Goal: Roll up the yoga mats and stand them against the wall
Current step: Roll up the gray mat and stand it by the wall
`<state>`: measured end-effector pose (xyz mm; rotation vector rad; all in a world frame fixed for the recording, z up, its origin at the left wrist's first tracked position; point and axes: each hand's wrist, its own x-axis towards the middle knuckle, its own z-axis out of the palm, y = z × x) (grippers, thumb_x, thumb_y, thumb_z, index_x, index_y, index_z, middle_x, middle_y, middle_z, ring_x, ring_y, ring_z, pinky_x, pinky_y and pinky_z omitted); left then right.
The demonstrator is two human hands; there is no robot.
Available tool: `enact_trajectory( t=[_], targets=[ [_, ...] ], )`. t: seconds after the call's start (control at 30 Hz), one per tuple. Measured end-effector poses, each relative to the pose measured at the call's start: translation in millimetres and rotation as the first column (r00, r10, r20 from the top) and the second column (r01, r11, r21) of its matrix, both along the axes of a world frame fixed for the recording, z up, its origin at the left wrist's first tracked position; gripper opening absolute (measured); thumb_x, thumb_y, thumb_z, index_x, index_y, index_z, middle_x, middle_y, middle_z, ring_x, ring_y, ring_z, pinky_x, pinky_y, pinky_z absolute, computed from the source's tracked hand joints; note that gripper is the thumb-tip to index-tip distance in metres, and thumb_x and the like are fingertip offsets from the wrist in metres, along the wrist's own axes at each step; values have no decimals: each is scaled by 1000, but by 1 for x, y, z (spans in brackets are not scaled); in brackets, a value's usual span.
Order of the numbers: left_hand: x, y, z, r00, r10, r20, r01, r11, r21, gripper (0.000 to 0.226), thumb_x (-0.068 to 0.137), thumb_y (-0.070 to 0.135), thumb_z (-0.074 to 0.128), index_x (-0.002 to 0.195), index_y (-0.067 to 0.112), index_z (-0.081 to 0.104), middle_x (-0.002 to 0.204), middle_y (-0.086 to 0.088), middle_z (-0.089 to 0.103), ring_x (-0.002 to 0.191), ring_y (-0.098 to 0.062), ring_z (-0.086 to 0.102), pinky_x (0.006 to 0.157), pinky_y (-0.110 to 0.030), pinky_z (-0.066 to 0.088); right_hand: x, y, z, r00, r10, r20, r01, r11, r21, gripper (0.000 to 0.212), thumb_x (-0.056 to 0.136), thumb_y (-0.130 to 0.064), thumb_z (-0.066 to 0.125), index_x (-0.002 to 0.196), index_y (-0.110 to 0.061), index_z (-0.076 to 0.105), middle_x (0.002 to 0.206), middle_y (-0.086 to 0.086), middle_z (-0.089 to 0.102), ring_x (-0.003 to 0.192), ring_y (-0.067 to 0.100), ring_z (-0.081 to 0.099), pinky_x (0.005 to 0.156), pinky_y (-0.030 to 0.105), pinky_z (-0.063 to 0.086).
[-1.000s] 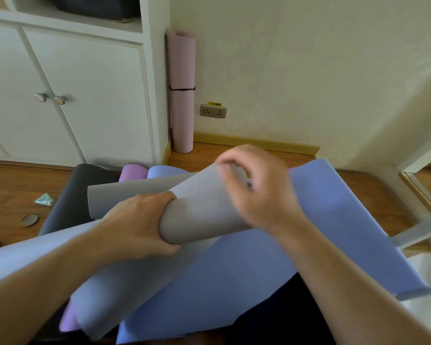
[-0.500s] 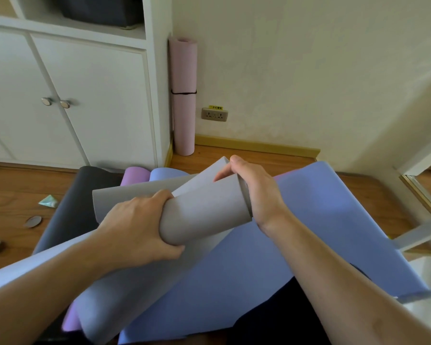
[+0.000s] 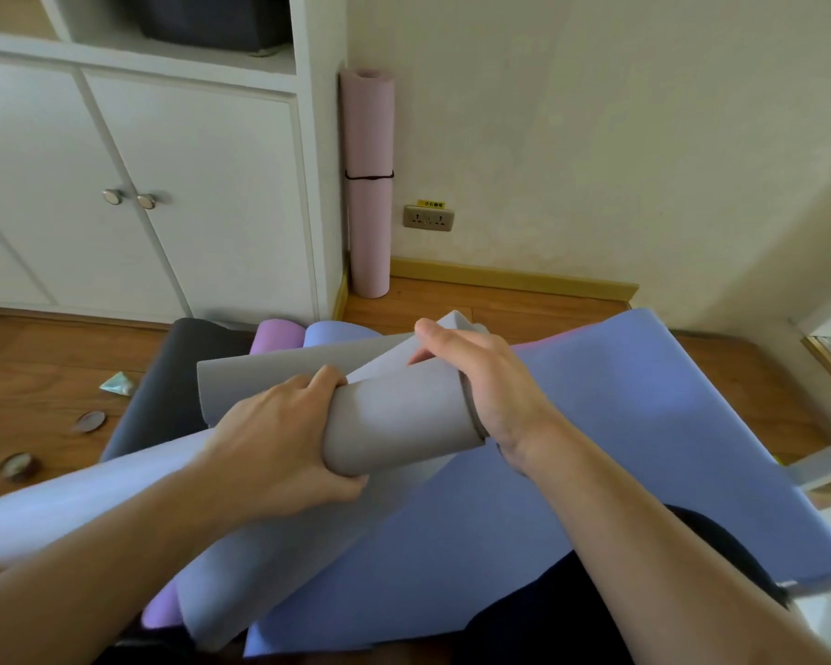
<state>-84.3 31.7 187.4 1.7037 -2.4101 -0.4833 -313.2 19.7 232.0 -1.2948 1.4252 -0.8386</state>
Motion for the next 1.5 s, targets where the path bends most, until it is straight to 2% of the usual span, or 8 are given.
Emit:
enact_trajectory(
  t=[0.27,0.47,0.57,0.67,0.8,1.2,1.4,1.5],
  targets=[
    [-16,12,10,993,41,108,-35,998,-55,71,69,88,63,117,43,36,105,23,54,87,-6,53,73,-23,39,10,-9,-2,980,-30,-197,-5,985,-173,54,98,-30,60,57,-21,26,59,-1,26,59,15,26,60,37,22],
    [0,-12,29,971,-118,-205,160,967,199,89,53,91,72,129,51,49,116,29,62,107,1,60,89,-24,52,7,-8,-5,985,-8,-171,-47,948,-315,55,94,-16,65,45,-28,44,51,-13,39,56,7,39,55,18,30],
    [1,-20,25,950,-124,-286,198,949,246,92,51,85,81,132,52,53,120,29,64,111,1,61,95,-33,56,13,-5,-5,984,45,-172,-107,921,-374,33,88,-26,60,55,-23,56,57,-4,49,63,6,46,60,21,35],
    [-3,-18,16,953,-90,-288,148,971,186,85,52,83,81,126,50,56,115,26,65,106,-2,63,91,-34,57,9,-12,-2,997,79,10,-74,966,-247,47,94,-38,48,78,0,70,82,13,69,82,14,60,77,33,44],
    [-9,-11,15,971,-64,-232,102,983,153,82,51,87,76,120,50,53,109,25,64,99,-4,63,85,-29,56,9,-13,-8,995,25,100,-22,999,-37,72,111,-56,36,91,1,75,87,4,75,84,10,66,83,32,47],
    [-19,8,29,998,57,-18,-57,998,12,71,61,86,73,112,46,44,96,24,58,83,-3,57,63,-17,35,23,-15,-20,999,15,-49,-24,982,-187,51,92,-47,42,77,-8,71,83,1,73,86,14,64,83,40,49],
    [-21,5,24,1000,6,-22,-7,1000,-20,73,62,86,71,115,46,40,98,27,55,85,-3,59,69,-20,44,5,-20,-8,938,1,345,-107,951,290,83,104,-72,33,94,-3,79,96,15,76,81,23,71,73,36,52],
    [-25,5,20,1000,-6,10,7,997,-79,74,61,89,67,114,43,42,100,24,58,89,-6,61,73,-27,50,9,-18,-14,947,-153,284,35,923,383,76,102,-70,42,91,-3,76,92,17,74,71,24,69,66,33,50]
  ],
)
